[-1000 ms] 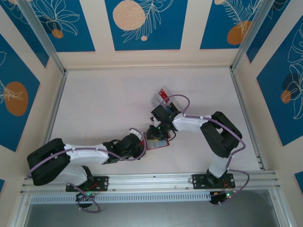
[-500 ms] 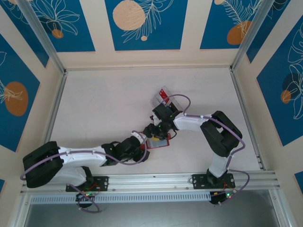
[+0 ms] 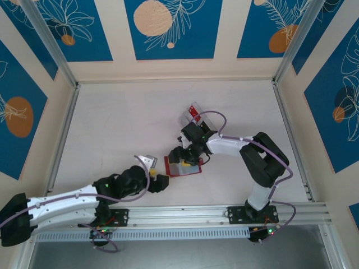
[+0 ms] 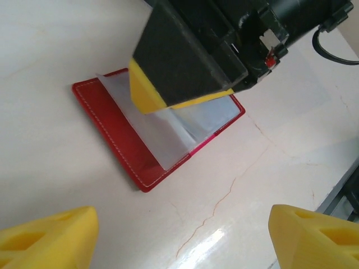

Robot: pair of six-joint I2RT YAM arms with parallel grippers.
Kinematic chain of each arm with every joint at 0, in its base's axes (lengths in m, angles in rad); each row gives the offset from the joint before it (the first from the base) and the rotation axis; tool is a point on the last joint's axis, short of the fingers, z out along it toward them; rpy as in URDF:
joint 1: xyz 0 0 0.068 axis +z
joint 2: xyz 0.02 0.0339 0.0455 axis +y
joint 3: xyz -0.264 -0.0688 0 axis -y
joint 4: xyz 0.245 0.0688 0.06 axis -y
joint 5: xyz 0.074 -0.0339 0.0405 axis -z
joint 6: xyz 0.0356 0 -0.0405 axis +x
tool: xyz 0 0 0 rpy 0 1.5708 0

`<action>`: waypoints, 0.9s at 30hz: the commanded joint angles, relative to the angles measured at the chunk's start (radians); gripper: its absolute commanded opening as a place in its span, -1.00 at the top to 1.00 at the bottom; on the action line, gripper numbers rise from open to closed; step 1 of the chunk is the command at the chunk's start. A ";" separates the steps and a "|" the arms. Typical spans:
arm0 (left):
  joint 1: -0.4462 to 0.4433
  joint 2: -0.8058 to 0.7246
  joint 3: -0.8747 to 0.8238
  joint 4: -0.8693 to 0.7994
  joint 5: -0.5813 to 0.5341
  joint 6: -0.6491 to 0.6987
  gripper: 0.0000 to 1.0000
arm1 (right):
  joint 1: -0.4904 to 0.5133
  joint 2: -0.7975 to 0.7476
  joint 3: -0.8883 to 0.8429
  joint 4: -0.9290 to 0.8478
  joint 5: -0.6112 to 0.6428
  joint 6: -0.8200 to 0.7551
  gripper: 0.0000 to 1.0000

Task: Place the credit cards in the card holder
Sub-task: Flip over the card slot in the card holder.

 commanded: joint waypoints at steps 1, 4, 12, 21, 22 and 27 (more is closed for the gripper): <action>0.004 -0.003 0.035 -0.103 -0.043 0.000 -0.59 | 0.014 -0.043 0.045 -0.064 0.018 -0.032 -0.40; 0.017 0.047 0.059 -0.095 -0.025 0.015 -0.59 | 0.033 -0.083 0.071 -0.099 0.059 -0.050 -0.41; 0.110 0.255 0.156 -0.061 0.066 0.026 -0.54 | 0.023 -0.233 0.108 -0.255 0.279 -0.047 -0.30; 0.228 0.493 0.298 -0.054 0.185 0.089 -0.45 | -0.014 -0.287 0.201 -0.452 0.580 -0.045 0.10; 0.232 0.516 0.315 -0.051 0.199 0.096 -0.43 | -0.023 -0.285 0.218 -0.472 0.604 -0.050 0.13; 0.253 0.610 0.382 -0.072 0.206 0.124 -0.36 | -0.094 -0.265 0.301 -0.523 0.662 -0.083 0.23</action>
